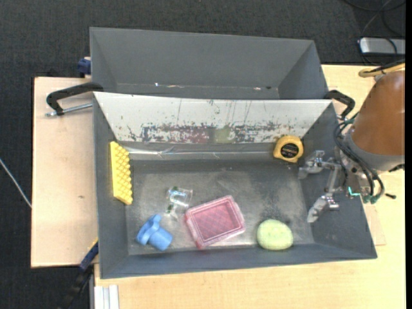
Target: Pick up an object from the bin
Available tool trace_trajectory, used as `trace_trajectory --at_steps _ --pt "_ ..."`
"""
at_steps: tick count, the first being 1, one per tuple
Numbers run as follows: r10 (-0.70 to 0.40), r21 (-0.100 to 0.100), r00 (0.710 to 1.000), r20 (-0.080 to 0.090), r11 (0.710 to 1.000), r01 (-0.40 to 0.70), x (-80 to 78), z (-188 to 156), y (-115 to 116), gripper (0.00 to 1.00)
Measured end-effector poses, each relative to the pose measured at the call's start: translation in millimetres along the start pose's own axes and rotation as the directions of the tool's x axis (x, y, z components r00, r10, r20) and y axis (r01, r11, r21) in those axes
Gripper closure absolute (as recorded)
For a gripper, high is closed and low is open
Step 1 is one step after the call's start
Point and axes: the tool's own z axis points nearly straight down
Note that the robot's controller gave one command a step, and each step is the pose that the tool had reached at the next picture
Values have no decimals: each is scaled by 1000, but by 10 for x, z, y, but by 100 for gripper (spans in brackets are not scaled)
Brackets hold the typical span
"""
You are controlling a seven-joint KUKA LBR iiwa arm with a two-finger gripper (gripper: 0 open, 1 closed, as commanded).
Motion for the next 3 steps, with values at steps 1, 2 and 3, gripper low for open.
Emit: trace_trajectory --at_steps 1,2,3 --pt "0 0 1000 0 1000 0 -1 0 1 0" --pt "-78 2 997 1 997 78 26 54 211 0" --pt "-332 -1 943 0 943 332 32 117 442 0"
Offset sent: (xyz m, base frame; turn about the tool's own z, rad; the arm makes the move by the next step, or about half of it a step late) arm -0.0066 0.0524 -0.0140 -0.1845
